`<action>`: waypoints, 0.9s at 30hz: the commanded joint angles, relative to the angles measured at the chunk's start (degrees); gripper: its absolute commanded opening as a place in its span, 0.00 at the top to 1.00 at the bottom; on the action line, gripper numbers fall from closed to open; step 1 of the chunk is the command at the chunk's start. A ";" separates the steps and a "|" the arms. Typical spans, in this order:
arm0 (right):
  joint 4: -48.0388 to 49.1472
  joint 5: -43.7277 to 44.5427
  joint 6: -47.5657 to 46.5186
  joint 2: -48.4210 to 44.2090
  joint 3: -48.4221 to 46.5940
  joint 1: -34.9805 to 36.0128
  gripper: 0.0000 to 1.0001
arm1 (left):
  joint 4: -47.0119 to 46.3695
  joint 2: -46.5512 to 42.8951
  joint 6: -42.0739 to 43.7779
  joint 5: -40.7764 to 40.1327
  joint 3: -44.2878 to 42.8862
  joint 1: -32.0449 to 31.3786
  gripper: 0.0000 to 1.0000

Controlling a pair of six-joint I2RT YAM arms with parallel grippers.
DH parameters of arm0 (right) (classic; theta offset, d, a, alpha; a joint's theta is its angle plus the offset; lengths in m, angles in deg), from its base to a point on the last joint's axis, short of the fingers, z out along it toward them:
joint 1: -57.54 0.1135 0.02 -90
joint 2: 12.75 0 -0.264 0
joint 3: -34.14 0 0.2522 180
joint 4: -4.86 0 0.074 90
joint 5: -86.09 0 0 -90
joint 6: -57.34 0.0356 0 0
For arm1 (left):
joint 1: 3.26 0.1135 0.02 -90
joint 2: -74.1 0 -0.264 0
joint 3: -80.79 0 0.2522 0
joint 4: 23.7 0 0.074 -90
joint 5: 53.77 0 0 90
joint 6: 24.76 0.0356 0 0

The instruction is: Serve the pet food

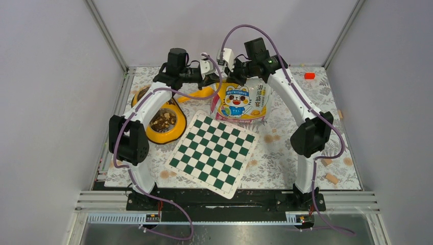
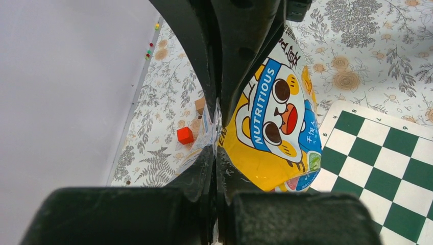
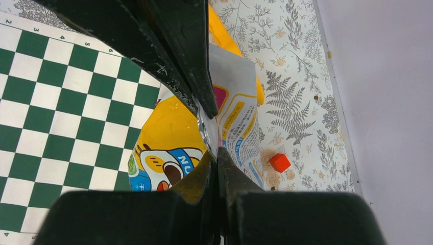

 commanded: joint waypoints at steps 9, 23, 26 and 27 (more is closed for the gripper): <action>-10.43 21.78 -4.42 -8.61 0.98 -9.87 1.00 | 9.30 -4.18 4.89 -3.97 1.62 8.38 1.00; -9.02 22.11 -4.41 -10.31 4.11 -11.97 0.99 | 9.30 -4.34 5.18 -4.75 1.65 9.10 1.00; -8.94 22.27 -4.46 -10.48 4.29 -12.51 0.98 | 9.32 -4.36 5.12 -4.75 1.61 9.20 1.00; -8.90 22.30 -4.41 -10.48 4.29 -12.61 0.97 | 9.29 -4.32 5.16 -4.72 1.63 9.20 1.00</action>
